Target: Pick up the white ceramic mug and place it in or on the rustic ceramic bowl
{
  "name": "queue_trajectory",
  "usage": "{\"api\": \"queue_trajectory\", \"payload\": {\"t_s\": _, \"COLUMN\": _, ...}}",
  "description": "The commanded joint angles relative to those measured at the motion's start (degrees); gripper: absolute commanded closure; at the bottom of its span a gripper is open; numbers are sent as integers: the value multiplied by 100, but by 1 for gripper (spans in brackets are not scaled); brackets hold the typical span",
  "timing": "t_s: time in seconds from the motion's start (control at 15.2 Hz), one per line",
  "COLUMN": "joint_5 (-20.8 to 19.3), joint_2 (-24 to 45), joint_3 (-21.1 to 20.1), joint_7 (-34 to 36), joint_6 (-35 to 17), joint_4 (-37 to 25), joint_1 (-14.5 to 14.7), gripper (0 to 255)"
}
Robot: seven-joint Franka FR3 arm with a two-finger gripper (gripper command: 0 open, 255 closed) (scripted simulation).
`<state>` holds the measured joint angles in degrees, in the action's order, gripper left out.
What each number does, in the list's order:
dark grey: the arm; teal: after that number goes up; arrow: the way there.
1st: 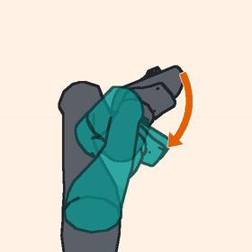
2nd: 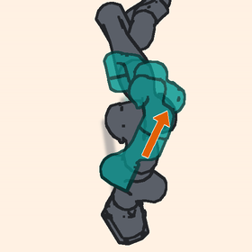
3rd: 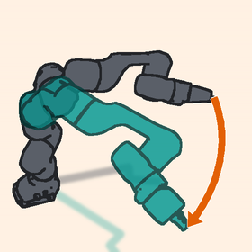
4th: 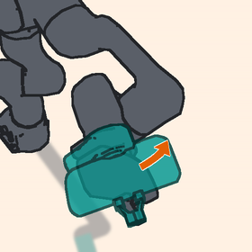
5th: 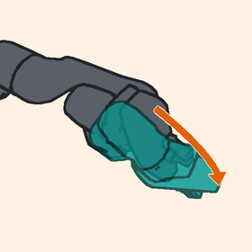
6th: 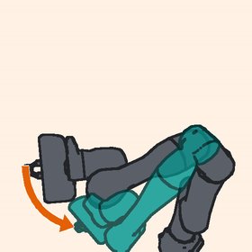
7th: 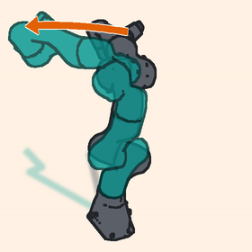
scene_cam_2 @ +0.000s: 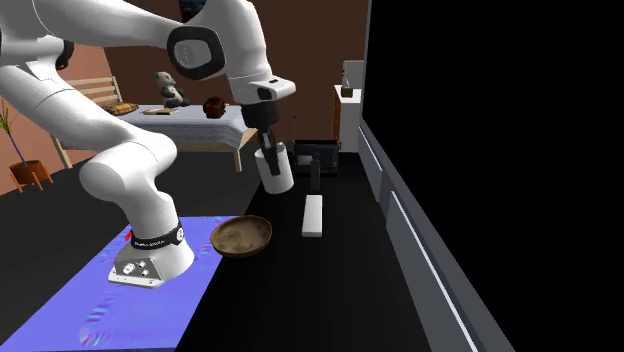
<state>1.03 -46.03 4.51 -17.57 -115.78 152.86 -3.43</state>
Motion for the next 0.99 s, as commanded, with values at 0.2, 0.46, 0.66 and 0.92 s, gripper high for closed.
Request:
{"api": "queue_trajectory", "payload": {"t_s": 0.2, "joint_5": -335, "joint_2": -1122, "joint_3": 408, "joint_7": -454, "joint_6": 688, "joint_4": 458, "joint_1": -364, "gripper": 255}}
{"api": "queue_trajectory", "payload": {"t_s": 0.46, "joint_5": -478, "joint_2": -1516, "joint_3": 565, "joint_7": -624, "joint_6": 815, "joint_4": 734, "joint_1": -525, "gripper": 255}}
{"api": "queue_trajectory", "payload": {"t_s": 0.66, "joint_5": -508, "joint_2": -1523, "joint_3": 598, "joint_7": -641, "joint_6": 592, "joint_4": 966, "joint_1": -548, "gripper": 255}}
{"api": "queue_trajectory", "payload": {"t_s": 0.92, "joint_5": -552, "joint_2": -1507, "joint_3": 646, "joint_7": -664, "joint_6": 279, "joint_4": 1267, "joint_1": -578, "gripper": 255}}
